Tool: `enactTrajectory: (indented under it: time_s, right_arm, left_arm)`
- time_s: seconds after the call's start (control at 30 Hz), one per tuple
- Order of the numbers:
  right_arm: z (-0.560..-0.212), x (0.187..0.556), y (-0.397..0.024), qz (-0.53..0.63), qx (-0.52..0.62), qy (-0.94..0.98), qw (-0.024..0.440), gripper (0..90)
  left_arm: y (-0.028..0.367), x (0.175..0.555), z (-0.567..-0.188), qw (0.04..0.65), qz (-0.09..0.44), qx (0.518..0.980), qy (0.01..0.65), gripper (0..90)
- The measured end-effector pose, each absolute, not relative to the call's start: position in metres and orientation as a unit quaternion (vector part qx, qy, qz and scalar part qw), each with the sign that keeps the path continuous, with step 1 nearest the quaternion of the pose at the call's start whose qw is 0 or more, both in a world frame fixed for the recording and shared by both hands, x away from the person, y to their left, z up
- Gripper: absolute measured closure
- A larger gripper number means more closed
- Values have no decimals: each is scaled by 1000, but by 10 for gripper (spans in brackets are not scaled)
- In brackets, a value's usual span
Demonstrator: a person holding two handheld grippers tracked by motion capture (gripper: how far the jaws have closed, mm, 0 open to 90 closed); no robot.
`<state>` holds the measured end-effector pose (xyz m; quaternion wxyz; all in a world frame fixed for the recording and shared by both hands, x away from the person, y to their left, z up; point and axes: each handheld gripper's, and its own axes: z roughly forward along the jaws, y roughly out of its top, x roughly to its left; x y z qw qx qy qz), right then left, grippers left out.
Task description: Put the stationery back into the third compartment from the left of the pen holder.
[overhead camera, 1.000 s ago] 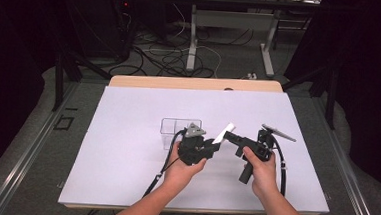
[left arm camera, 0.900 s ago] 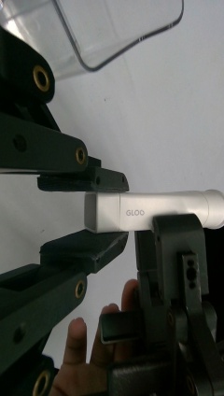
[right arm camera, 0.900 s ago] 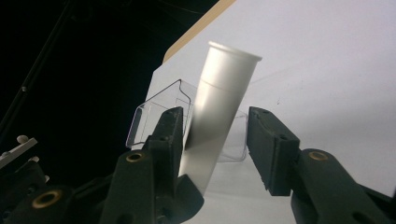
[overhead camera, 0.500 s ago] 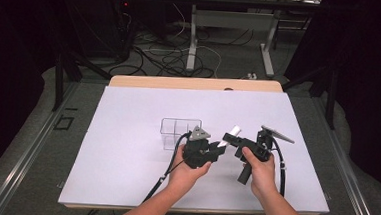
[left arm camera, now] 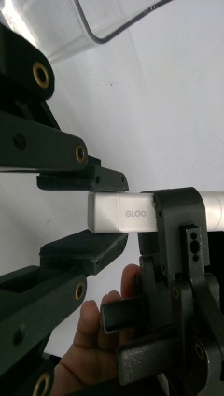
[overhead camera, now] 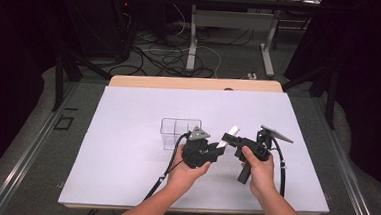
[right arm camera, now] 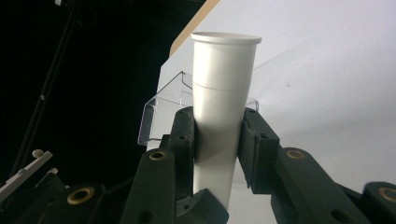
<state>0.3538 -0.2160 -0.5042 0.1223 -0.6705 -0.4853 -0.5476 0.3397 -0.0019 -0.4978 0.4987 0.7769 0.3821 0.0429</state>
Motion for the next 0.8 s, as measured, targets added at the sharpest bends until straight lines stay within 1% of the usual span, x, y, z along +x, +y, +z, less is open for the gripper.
enactTrajectory:
  time_s: [0.1, 0.17, 0.2, 0.37, 0.4, 0.47, 0.53, 0.6, 0.8]
  right_arm:
    - [-503, 355, -214, -544, -666, -495, 123, 692]
    - [-501, 355, -212, -547, -665, -496, 111, 693]
    - [-499, 355, -211, -547, -663, -499, 113, 692]
    - [-493, 357, -206, -547, -650, -520, 82, 692]
    - [-493, 358, -204, -548, -649, -523, 73, 693]
    - [-490, 359, -202, -549, -645, -527, 71, 693]
    - [-488, 361, -197, -551, -642, -531, 53, 693]
    - [-484, 362, -194, -550, -634, -542, 46, 693]
    - [-471, 367, -180, -552, -602, -577, -17, 693]
  left_arm:
    - [2, 341, -497, 488, 53, 783, 383, 632]
    - [6, 341, -496, 487, 50, 782, 385, 596]
    - [8, 341, -496, 485, 49, 783, 387, 581]
    - [20, 340, -495, 471, 60, 788, 391, 477]
    - [22, 340, -495, 471, 63, 787, 395, 472]
    - [27, 339, -495, 468, 65, 787, 397, 442]
    - [31, 338, -496, 468, 69, 786, 398, 414]
    - [35, 336, -495, 460, 67, 790, 399, 389]
    - [53, 333, -493, 450, 92, 793, 401, 289]
